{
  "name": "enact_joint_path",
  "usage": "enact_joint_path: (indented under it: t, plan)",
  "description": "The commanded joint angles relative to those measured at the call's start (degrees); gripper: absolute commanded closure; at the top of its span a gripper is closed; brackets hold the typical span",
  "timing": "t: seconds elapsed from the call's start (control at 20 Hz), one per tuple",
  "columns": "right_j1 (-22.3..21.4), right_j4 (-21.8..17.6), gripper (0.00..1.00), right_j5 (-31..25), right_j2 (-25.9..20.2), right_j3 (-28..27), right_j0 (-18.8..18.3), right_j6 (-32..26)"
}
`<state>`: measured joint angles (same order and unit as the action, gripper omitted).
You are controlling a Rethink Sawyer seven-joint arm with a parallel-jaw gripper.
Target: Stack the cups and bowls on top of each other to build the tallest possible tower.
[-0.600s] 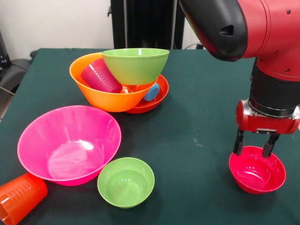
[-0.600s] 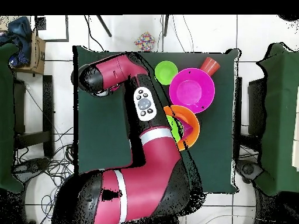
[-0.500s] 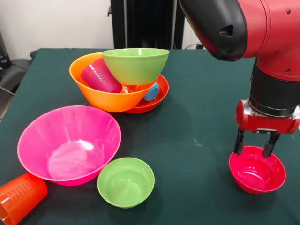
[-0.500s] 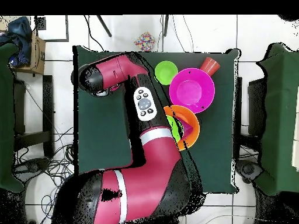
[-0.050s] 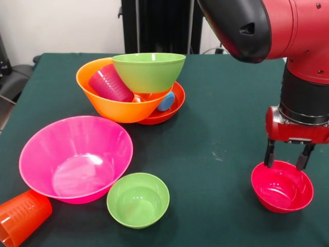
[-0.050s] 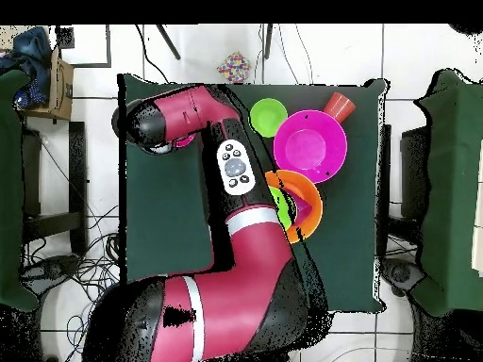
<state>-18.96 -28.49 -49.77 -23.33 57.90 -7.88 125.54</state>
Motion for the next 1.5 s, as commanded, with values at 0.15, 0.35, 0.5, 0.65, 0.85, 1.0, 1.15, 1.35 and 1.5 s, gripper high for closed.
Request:
enact_joint_path:
  t: [0.15,0.35,0.5,0.65,0.85,1.0,1.15,1.35,1.5]
  plan:
    - [4.0,-1.3,0.00,-0.3,1.9,1.2,0.4,-2.2]
    - [5.0,-2.6,0.00,2.0,2.8,2.1,-0.1,-3.2]
    - [6.3,-3.3,0.00,3.7,3.1,1.8,-0.5,-3.8]
    - [8.1,-4.0,0.00,4.7,3.3,0.3,-0.4,-4.0]
    - [10.5,-4.7,0.00,5.0,4.0,-2.6,0.5,-3.3]
    - [12.5,-5.4,0.00,5.6,4.5,-4.9,1.3,-2.7]
    - [12.8,-5.9,0.00,6.5,5.3,-5.4,1.8,-1.9]
    - [12.3,-5.1,0.00,6.3,5.7,-5.1,2.0,-2.0]
    - [11.5,-4.0,0.00,5.3,5.7,-4.7,2.0,-2.7]
